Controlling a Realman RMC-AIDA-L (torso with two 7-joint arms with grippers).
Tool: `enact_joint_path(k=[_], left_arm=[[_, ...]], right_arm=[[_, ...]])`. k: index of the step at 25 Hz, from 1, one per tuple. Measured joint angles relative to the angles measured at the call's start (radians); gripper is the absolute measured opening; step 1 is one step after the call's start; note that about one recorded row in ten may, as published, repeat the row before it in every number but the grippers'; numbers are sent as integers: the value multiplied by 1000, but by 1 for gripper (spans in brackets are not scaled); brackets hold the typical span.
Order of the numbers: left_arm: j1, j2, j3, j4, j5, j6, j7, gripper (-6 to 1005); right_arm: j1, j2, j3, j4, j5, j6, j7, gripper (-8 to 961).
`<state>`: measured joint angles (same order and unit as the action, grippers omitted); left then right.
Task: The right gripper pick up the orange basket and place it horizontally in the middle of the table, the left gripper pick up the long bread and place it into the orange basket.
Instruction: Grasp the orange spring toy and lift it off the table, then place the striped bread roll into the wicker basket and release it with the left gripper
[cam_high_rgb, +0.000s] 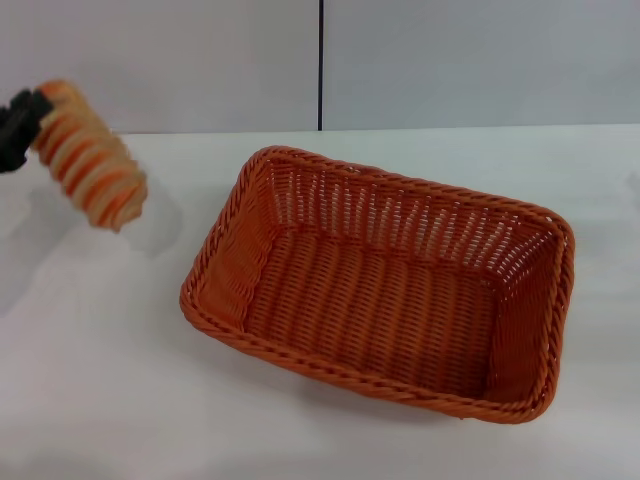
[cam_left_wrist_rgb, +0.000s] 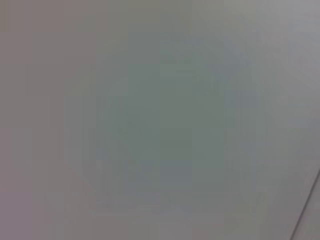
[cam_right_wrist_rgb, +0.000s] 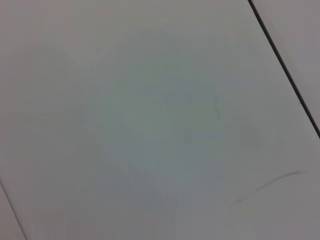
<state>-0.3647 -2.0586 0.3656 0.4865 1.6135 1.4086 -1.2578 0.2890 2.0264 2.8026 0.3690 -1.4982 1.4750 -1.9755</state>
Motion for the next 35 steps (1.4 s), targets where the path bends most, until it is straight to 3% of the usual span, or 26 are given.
enact_joint_path(k=[5, 8, 16, 20, 22, 33, 35], left_arm=[[-55, 0, 4, -60, -42, 96, -2, 140], [-96, -1, 51, -99, -38, 147, -2, 138], [-195, -13, 360, -156, -41, 197, -2, 136], [-209, -14, 405, -165, -41, 186, -1, 137], [-236, -18, 505, -174, -42, 126, -17, 137], [-200, -12, 504, -172, -78, 142, -24, 165], [-196, -12, 505, -170, -81, 149, -24, 311]], right_arm=[[0, 2, 0, -1, 0, 0, 0, 540], [-1, 2, 0, -1, 0, -1, 0, 541], [5, 1, 0, -1, 2, -6, 0, 540], [12, 1, 0, -5, 3, -7, -1, 540], [15, 1, 0, -9, 4, -8, -1, 540], [19, 1, 0, -12, 8, -8, -2, 541], [21, 1, 0, -12, 9, -6, -2, 541]])
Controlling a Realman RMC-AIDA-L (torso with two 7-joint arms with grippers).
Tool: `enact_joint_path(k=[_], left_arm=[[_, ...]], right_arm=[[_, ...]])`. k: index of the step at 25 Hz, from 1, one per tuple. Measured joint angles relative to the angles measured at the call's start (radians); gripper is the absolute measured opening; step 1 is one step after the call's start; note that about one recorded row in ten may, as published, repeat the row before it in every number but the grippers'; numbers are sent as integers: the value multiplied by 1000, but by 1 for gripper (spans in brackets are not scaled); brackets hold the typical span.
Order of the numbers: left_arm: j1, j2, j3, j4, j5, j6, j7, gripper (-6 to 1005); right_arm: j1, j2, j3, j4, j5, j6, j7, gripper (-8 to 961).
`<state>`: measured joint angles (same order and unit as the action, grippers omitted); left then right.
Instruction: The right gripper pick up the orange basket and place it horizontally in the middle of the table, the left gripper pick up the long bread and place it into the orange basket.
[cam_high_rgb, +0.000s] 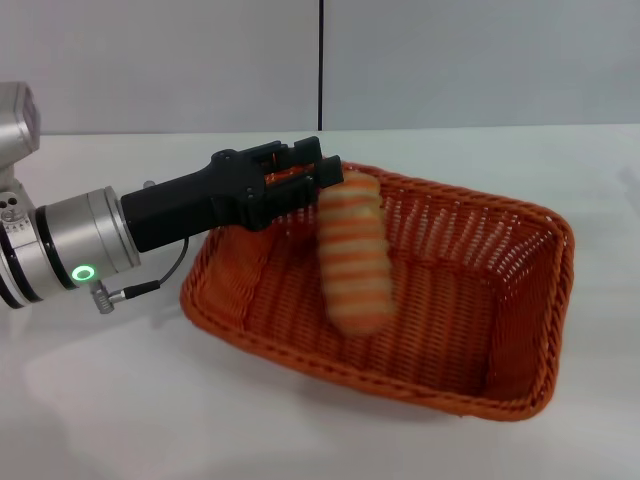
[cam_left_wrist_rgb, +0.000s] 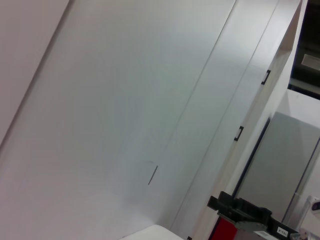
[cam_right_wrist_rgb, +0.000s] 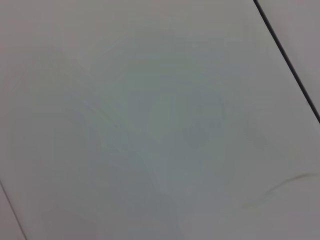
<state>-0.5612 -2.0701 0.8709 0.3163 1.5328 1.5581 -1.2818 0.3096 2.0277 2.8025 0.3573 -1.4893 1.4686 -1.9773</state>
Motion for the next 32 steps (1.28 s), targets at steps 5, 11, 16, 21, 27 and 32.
enact_joint_path(k=[5, 11, 16, 21, 27, 32], left_arm=[[8, 3, 0, 4, -5, 16, 0, 575], [61, 5, -13, 5, -123, 51, 42, 775], [154, 5, -13, -3, -310, 132, 174, 804], [226, 7, -13, -4, -400, 201, 292, 802], [278, 2, -12, -100, -567, 273, 501, 800], [284, -1, -12, -248, -708, 372, 777, 800]], right_arm=[[2, 0, 0, 0, 3, 6, 0, 540], [-5, 11, 0, -6, 63, 7, 0, 541], [-28, 22, 0, -19, 149, 4, -1, 540], [-55, 41, 1, -17, 198, 12, -40, 541], [-61, 43, 2, -50, 242, 16, -80, 540], [-72, 44, 2, -118, 346, 49, -169, 542]])
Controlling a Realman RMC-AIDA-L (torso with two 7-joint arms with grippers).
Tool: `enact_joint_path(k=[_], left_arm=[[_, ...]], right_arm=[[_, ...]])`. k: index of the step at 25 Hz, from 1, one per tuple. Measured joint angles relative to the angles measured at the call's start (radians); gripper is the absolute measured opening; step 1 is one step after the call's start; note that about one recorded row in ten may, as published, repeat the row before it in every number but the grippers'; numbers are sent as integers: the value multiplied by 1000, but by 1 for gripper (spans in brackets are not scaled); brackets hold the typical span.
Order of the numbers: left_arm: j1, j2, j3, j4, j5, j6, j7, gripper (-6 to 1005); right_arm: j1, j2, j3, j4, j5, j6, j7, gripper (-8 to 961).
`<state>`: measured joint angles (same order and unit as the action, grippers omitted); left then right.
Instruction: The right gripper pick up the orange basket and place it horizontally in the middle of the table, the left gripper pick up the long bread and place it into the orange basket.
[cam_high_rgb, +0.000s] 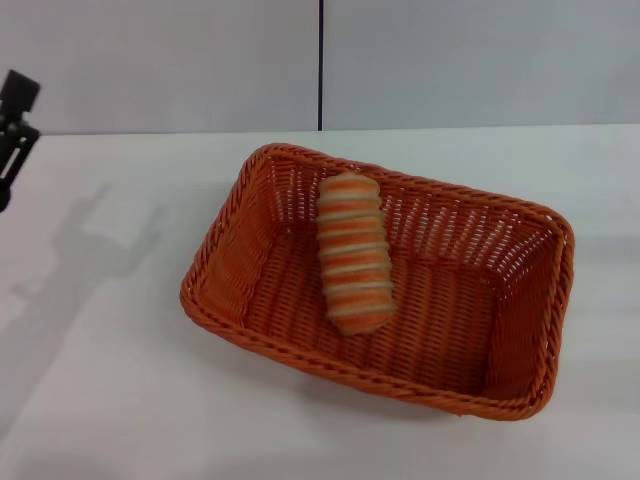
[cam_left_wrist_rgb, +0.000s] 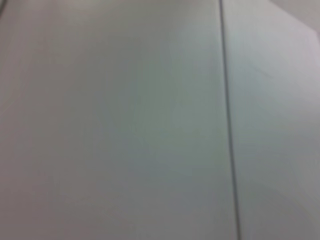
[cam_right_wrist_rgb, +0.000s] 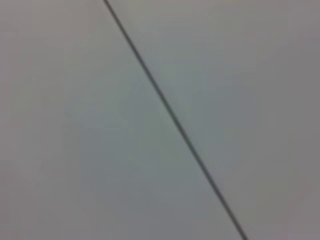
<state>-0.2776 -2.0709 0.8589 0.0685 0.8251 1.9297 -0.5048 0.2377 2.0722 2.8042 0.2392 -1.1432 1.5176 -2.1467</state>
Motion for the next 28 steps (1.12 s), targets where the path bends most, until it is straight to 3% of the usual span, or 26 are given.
enact_joint_path(k=[6, 17, 28], left_arm=[[15, 1, -9, -29, -69, 1, 12, 800], [23, 1, -48, -42, -76, -14, 5, 800], [18, 2, -49, -47, -78, -20, 5, 800]], right_arm=[[-3, 3, 0, -59, 77, 24, -90, 542], [8, 3, 75, -153, 96, 78, -278, 541], [14, 5, 75, -169, 118, 79, -297, 540]])
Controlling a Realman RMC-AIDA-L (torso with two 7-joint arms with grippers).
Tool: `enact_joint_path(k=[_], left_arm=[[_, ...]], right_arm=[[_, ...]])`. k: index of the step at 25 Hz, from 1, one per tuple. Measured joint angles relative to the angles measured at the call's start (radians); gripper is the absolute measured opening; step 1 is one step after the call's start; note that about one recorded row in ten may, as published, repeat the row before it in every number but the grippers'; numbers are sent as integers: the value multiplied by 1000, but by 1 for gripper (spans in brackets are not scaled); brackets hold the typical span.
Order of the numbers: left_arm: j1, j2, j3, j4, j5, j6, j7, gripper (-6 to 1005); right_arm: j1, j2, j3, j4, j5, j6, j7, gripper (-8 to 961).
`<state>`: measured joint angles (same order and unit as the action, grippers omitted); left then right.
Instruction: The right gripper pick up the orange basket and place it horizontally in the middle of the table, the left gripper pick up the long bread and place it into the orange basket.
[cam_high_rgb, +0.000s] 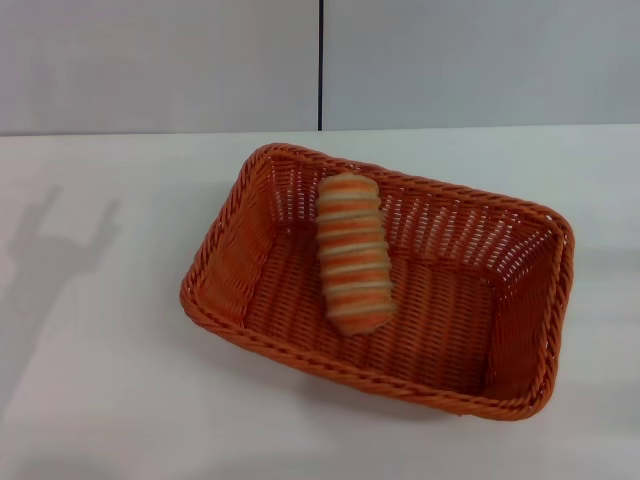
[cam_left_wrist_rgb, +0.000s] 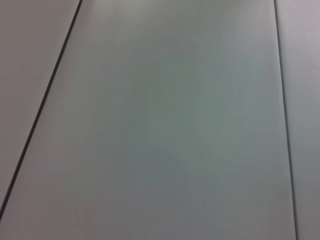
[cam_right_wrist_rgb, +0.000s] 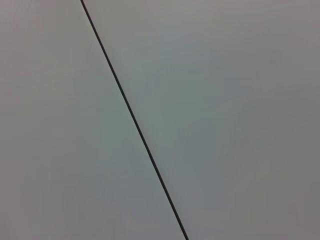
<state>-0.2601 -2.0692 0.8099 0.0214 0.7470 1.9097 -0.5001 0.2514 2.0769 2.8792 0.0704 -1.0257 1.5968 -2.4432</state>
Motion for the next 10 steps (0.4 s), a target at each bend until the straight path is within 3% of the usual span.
enact_joint_path(k=[10], left_arm=[[-2, 0, 0, 0, 0, 0, -1, 800]], right_arm=[[2, 0, 0, -7, 0, 0, 0, 541]])
